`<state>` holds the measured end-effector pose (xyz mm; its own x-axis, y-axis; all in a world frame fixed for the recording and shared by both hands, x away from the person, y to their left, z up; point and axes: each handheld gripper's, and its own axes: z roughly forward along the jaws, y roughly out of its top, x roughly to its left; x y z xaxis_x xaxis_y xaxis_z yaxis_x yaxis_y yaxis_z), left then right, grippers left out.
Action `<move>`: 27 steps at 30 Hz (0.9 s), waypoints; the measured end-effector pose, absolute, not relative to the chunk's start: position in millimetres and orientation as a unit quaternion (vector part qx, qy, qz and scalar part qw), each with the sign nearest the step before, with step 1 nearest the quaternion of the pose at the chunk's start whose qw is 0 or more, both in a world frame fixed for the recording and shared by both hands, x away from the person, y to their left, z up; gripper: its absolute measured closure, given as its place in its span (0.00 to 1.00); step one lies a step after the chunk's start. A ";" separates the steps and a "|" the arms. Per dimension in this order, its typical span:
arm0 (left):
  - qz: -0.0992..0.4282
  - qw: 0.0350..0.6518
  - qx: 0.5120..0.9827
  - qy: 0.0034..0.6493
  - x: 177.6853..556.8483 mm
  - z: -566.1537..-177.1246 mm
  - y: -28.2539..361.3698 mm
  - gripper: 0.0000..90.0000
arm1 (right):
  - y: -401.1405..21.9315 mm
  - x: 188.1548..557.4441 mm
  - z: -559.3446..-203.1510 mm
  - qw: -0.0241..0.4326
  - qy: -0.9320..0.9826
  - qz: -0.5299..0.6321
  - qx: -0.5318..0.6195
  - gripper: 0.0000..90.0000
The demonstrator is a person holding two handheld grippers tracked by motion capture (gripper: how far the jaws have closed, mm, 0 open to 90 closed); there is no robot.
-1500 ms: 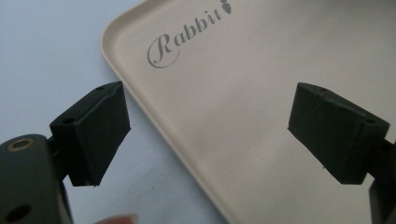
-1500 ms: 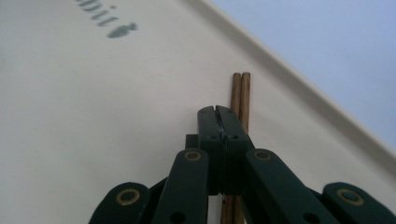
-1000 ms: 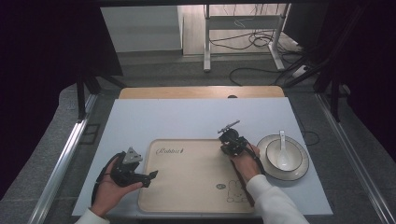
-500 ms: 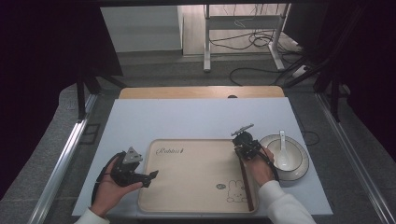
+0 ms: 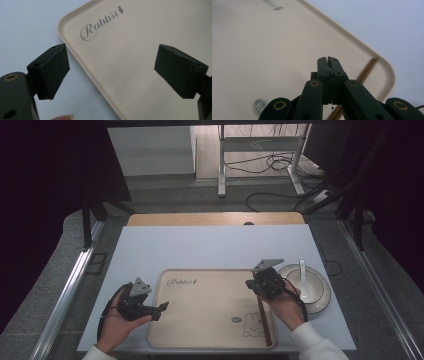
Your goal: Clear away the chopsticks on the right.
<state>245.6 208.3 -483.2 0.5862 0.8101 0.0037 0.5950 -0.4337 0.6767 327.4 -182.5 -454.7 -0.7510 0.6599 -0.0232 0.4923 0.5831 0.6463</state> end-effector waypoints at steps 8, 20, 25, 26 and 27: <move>0.171 0.326 0.829 0.422 242.4 -481.4 209.3 0.14 | -238.1 285.2 -435.6 0.116 0.855 0.398 0.312 0.74; 0.172 0.326 0.826 0.427 243.1 -483.0 210.7 0.14 | -290.4 266.9 -444.5 0.130 0.826 0.428 0.343 0.47; 0.173 0.326 0.826 0.426 242.2 -482.5 210.9 0.14 | -289.7 265.1 -445.8 0.134 0.827 0.429 0.339 0.42; 0.174 0.326 0.826 0.426 242.0 -482.4 211.0 0.14 | -288.7 265.2 -445.8 0.134 0.827 0.428 0.337 0.41; 0.174 0.327 0.826 0.426 241.8 -482.2 211.2 0.14 | -288.1 265.3 -445.8 0.135 0.828 0.428 0.337 0.40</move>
